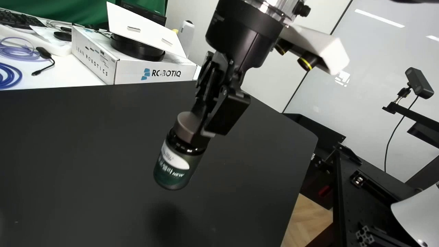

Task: Move the bottle to the left

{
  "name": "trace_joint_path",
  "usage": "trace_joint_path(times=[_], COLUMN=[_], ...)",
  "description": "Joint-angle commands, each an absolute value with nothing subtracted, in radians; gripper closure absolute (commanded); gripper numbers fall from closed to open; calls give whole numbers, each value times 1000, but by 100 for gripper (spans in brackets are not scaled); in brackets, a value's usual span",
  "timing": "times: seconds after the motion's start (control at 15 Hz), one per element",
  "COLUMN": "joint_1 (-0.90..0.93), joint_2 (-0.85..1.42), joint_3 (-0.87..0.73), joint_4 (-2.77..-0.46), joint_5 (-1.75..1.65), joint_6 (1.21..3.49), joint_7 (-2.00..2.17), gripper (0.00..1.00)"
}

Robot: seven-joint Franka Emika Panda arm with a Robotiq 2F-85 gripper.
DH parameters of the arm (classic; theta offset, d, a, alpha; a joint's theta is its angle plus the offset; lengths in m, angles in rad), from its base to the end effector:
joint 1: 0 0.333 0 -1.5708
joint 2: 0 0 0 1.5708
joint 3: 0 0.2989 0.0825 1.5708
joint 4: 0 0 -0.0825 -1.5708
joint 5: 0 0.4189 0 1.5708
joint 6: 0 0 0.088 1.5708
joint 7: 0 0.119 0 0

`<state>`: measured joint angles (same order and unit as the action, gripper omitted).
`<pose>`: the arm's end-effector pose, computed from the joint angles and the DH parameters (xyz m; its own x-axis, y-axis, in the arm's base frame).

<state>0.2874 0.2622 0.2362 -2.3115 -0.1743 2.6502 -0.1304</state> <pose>0.4718 0.2822 0.1837 0.6976 0.7120 0.0800 0.7110 -0.7017 0.0452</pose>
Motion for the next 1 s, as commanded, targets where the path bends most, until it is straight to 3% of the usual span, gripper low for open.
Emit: trace_joint_path(times=[0.0, 0.93], joint_1=[360, 413], joint_2=[331, 456], joint_3=[273, 266], joint_4=[-2225, -2191], joint_5=[-214, -298], joint_6=[2616, 2639], joint_7=[-95, -145], gripper=[64, 64])
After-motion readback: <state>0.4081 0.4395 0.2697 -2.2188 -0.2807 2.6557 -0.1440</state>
